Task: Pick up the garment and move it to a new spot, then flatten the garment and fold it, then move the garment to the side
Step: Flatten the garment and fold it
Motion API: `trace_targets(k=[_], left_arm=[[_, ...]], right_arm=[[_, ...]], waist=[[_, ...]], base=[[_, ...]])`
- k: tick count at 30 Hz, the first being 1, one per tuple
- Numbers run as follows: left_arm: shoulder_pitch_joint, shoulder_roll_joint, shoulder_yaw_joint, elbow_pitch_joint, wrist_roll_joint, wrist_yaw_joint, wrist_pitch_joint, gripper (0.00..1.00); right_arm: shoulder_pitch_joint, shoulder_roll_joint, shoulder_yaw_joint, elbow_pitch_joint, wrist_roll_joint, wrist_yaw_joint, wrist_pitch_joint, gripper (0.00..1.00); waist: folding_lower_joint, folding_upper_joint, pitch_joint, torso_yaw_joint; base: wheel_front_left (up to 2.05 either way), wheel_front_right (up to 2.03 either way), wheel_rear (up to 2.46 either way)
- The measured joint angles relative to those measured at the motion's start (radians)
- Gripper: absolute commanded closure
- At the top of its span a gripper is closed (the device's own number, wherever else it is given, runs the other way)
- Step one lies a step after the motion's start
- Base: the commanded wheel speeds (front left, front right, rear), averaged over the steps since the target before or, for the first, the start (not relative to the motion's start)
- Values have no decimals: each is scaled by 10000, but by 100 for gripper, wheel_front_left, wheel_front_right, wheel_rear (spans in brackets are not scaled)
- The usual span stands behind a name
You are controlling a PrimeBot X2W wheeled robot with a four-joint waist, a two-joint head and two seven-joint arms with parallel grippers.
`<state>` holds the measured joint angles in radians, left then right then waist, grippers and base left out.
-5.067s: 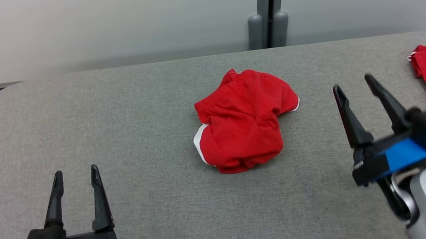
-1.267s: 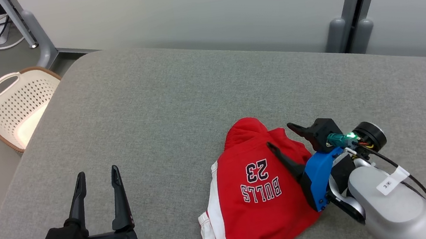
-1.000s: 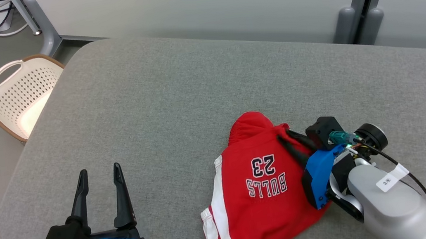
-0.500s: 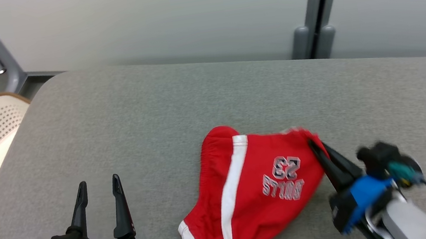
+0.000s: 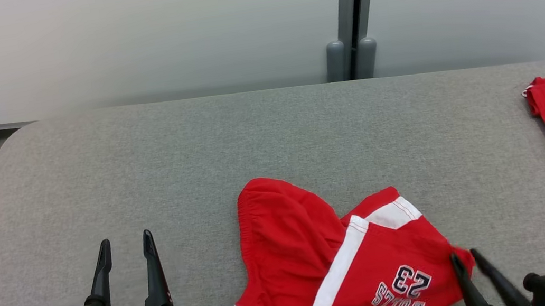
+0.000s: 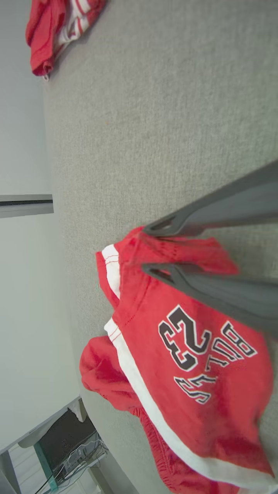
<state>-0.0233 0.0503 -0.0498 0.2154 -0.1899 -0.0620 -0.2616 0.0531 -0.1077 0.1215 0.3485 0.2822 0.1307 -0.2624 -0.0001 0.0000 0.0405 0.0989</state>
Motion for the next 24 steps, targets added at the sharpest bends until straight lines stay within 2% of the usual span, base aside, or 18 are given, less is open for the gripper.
trace_targets(k=[8, 15, 18, 24], left_arm=[[43, 0, 59, 12, 238, -86, 0, 0], [65, -2, 148, 35, 495, -196, 0, 0], [66, -4, 173, 50, 635, -267, 0, 0], [79, 0, 297, 56, 819, -359, 0, 0]], right_arm=[[133, 397, -1049, -1973, -316, 0, -2, 0], [253, 529, -940, -3843, -936, 0, -4, 0], [525, 550, -704, -4121, -1515, 0, -4, 0], [1068, 569, -497, -4088, -1281, 0, -2, 0]], waist=[[0, 0, -55, -312], [0, 0, -58, -430], [0, 0, -43, -426], [0, 0, -27, -449]], base=[[0, 0, 0], [0, 0, 0], [0, 0, 0], [0, 0, 0]])
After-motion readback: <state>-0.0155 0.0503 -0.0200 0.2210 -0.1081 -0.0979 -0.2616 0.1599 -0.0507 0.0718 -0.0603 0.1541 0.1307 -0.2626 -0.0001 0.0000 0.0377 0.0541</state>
